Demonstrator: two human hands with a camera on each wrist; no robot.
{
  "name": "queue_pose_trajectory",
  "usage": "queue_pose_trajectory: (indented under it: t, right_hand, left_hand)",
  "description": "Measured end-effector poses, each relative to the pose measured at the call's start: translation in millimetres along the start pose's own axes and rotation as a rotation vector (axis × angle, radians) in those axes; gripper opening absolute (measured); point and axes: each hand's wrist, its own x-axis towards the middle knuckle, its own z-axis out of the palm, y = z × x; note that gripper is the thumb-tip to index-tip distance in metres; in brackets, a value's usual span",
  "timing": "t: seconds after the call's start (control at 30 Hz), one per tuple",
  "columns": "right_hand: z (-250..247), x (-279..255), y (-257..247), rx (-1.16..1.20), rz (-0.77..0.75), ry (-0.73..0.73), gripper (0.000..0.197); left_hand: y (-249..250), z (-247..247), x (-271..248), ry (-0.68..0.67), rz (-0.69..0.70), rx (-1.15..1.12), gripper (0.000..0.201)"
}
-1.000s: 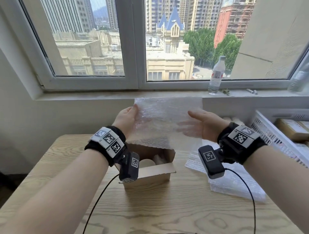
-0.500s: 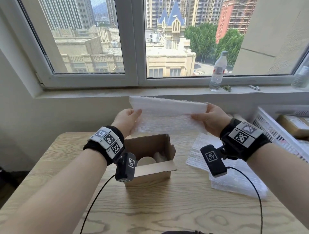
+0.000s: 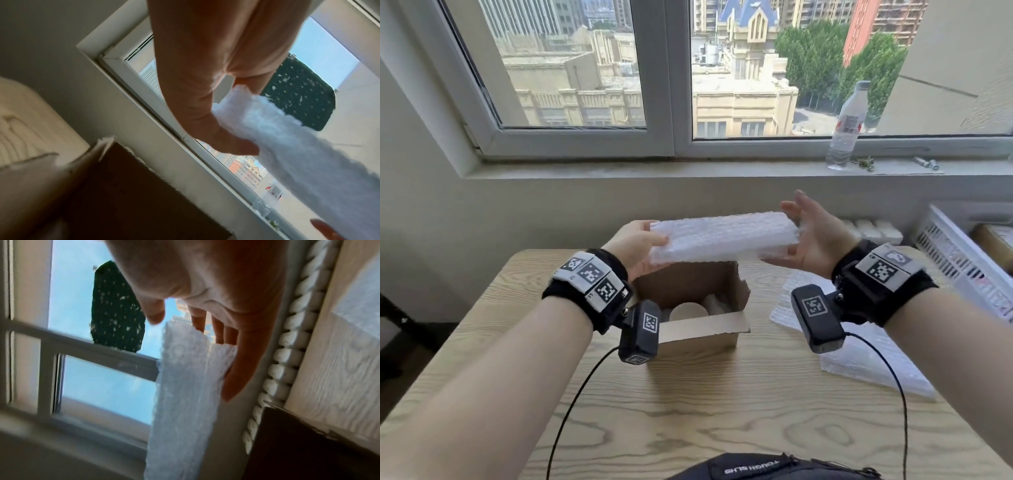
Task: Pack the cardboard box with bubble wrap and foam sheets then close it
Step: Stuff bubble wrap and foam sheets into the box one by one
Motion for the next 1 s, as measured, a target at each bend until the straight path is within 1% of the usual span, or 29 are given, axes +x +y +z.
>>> queue_pose_trajectory:
  t: [0.03,0.07,0.1,0.13,0.17,0.2,0.27,0.37,0.4,0.47,0.53,0.6,0.67,0.73,0.8,0.9,0.93,0.97,1.0]
  right_hand:
    - [3.1,1.2,4.6,-0.118,-0.035,0.013,0.031]
    - [6.7,2.3,10.6,-0.302,-0.113,0.041,0.036]
    - [10.6,4.6,18.1,-0.511,-0.207,0.079,0.042]
    - [15.2,7.5,26.3,-0.703,-0.3,0.123,0.041]
    - [20.8,10.4,34.2,-0.846,-0.372,0.162,0.036]
    - [26.3,13.3,41.6,-0.944,-0.41,0.19,0.03]
    - [37.7,20.6,55.1,-1.089,-0.421,0.202,0.024]
    - [51.1,34.9,74.4,-1.294,-0.368,0.162,0.031]
    - [54.3,39.5,81.0,-1.372,-0.338,0.138,0.035]
    - [57.6,47.6,92.3,-1.503,-0.29,0.083,0.041]
    - [57.6,53.4,102.7,-1.605,-0.276,0.043,0.042]
    - [54.5,58.7,111.3,-1.671,-0.282,0.041,0.04]
    - [50.8,61.3,118.0,-1.72,-0.27,0.069,0.037]
    - [48.4,61.4,124.7,-1.812,-0.241,0.056,0.034]
    - [47.1,59.1,130.1,-1.902,-0.227,0.029,0.031]
    - [49.4,52.5,133.6,-1.939,-0.299,0.026,0.025]
    - [51.8,51.7,135.9,-1.943,-0.323,-0.014,0.026]
    - [54.2,51.1,138.4,-1.941,-0.312,-0.064,0.027]
    - [56.0,50.9,140.5,-1.918,-0.243,-0.096,0.029]
  left_hand:
    - [-4.3,-2.3,0.5,0.04,0.011,0.052,0.024]
    - [-10.0,-4.5,2.7,0.091,0.025,0.136,0.03]
    - [-15.0,-6.6,3.5,0.143,0.042,0.27,0.033]
    - [-19.5,-8.6,3.5,0.192,0.056,0.435,0.034]
    - [-24.2,-9.9,3.7,0.246,0.064,0.598,0.037]
    - [-29.1,-10.9,3.2,0.285,0.064,0.73,0.041]
    - [-39.6,-12.6,3.1,0.31,0.044,0.904,0.048]
    - [-54.1,-9.2,-0.5,0.31,0.07,1.184,0.048]
    - [-58.7,-6.0,-2.1,0.28,0.092,1.282,0.047]
    - [-70.3,2.1,-1.4,0.165,0.158,1.437,0.039]
    - [-84.0,11.5,0.9,0.056,0.174,1.503,0.032]
    - [-98.3,20.0,3.9,-0.026,0.086,1.516,0.043]
    - [-111.9,27.8,6.7,-0.064,-0.022,1.541,0.059]
    - [-121.4,34.3,9.0,-0.073,-0.101,1.55,0.071]
    - [-128.0,35.8,13.3,-0.059,-0.146,1.536,0.078]
    - [-130.3,35.6,16.6,-0.035,-0.193,1.505,0.084]
    - [-129.5,36.0,16.9,-0.041,-0.198,1.51,0.084]
    - [-129.6,36.4,16.9,-0.048,-0.204,1.518,0.084]
    - [-128.3,37.0,17.2,-0.058,-0.212,1.52,0.082]
